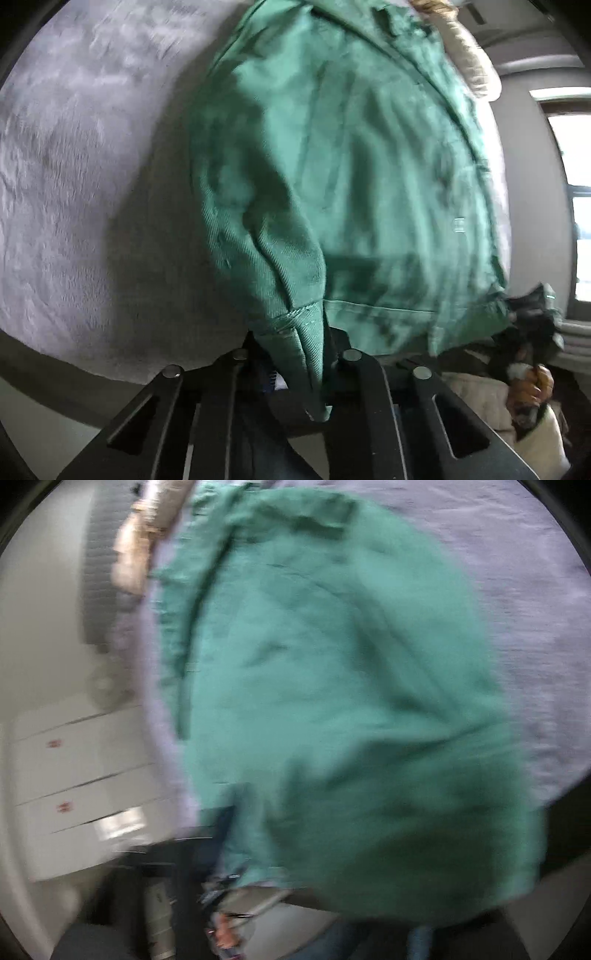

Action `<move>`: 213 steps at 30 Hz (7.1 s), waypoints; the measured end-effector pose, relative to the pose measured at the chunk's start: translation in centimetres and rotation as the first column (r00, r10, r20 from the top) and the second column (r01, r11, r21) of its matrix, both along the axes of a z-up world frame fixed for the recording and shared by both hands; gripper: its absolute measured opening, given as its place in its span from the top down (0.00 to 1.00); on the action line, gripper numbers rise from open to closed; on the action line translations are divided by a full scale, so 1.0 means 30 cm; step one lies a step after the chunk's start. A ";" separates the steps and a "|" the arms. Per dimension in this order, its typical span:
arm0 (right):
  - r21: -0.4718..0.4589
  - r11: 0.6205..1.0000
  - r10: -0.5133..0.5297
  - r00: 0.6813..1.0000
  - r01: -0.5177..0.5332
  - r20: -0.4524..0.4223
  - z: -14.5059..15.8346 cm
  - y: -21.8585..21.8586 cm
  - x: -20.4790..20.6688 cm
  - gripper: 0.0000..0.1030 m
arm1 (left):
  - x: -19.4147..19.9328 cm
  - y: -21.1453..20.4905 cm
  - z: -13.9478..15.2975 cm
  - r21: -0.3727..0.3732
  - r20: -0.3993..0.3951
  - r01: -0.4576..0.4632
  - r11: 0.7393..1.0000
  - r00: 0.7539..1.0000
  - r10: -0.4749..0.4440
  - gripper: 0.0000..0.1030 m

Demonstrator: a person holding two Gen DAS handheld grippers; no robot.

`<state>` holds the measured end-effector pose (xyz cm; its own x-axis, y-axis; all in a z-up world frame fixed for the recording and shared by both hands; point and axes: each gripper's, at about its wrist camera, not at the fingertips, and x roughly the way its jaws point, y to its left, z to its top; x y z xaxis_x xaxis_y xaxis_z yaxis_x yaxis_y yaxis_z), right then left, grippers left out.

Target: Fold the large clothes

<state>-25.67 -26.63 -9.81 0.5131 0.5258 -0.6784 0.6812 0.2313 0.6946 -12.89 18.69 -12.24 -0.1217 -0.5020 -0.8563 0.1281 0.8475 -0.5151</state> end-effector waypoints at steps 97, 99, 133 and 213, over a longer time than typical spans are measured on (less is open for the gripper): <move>-0.661 0.662 0.273 0.935 -0.353 -0.226 0.030 -0.415 0.857 0.93 | 0.963 -0.389 -0.071 0.452 0.442 -0.144 0.880 0.894 -0.080 0.33; -0.637 0.705 0.247 0.950 -0.312 -0.192 0.000 -0.467 0.800 1.00 | 0.967 -0.326 -0.065 0.422 0.420 -0.171 0.890 0.907 -0.025 0.33; -0.388 0.849 0.273 0.927 -0.358 -0.258 0.105 0.051 0.522 0.38 | 0.703 -0.106 0.032 0.457 0.316 -0.137 0.879 0.949 -0.016 0.33; 0.132 0.963 0.162 0.894 -0.236 0.419 -0.034 0.531 1.195 0.90 | 1.244 -0.316 -0.184 -0.442 -0.085 -0.025 0.897 0.996 -0.014 0.01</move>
<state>10.18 -10.69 -10.83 0.5936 0.7361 -0.3254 0.2888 0.1826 0.9398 24.42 9.21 -17.76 -0.1788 -0.8275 -0.5322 0.0638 0.5300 -0.8456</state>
